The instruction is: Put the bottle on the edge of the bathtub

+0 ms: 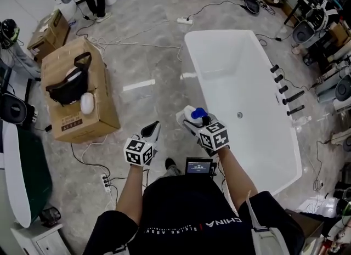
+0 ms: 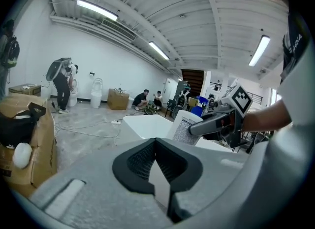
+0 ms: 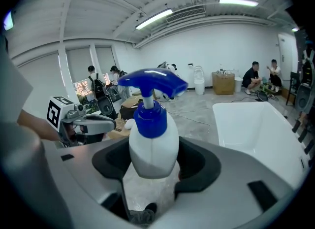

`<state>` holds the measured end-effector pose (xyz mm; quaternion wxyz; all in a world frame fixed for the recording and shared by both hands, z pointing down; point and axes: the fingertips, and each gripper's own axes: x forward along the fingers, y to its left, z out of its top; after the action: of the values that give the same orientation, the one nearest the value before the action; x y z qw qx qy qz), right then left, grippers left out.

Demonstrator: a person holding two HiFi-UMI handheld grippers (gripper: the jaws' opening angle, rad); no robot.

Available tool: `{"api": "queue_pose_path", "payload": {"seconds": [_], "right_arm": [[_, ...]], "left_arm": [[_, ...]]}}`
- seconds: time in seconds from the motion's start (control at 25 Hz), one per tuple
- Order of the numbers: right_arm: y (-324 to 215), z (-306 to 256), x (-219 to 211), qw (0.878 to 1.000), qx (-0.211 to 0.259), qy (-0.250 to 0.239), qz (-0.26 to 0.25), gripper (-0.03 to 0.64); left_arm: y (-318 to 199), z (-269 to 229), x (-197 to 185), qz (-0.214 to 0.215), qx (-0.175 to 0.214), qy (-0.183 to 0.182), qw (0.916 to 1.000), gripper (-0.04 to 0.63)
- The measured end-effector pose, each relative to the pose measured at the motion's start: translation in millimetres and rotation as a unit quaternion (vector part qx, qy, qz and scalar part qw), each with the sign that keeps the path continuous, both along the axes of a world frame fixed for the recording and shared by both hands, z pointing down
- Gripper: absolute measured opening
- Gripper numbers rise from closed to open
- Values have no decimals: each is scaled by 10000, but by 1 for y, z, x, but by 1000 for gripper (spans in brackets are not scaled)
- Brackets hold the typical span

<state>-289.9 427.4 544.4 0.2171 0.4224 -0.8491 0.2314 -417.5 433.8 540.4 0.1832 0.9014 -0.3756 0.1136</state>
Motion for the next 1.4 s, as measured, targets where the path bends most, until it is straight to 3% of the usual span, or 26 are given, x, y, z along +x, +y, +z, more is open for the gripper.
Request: {"api": "queue_pose_path", "payload": {"seconds": [0.48, 0.88, 1.4], "right_arm": [[-123, 26, -19, 9998, -143, 26, 113, 270], [-295, 20, 2, 9996, -191, -181, 67, 270], [-440, 16, 18, 9996, -244, -148, -25, 270]], "left_arm": [[-118, 34, -14, 218, -209, -130, 9995, 9], [-287, 19, 1, 91, -254, -310, 9992, 9], [-431, 8, 17, -135, -342, -8, 9993, 9]]}}
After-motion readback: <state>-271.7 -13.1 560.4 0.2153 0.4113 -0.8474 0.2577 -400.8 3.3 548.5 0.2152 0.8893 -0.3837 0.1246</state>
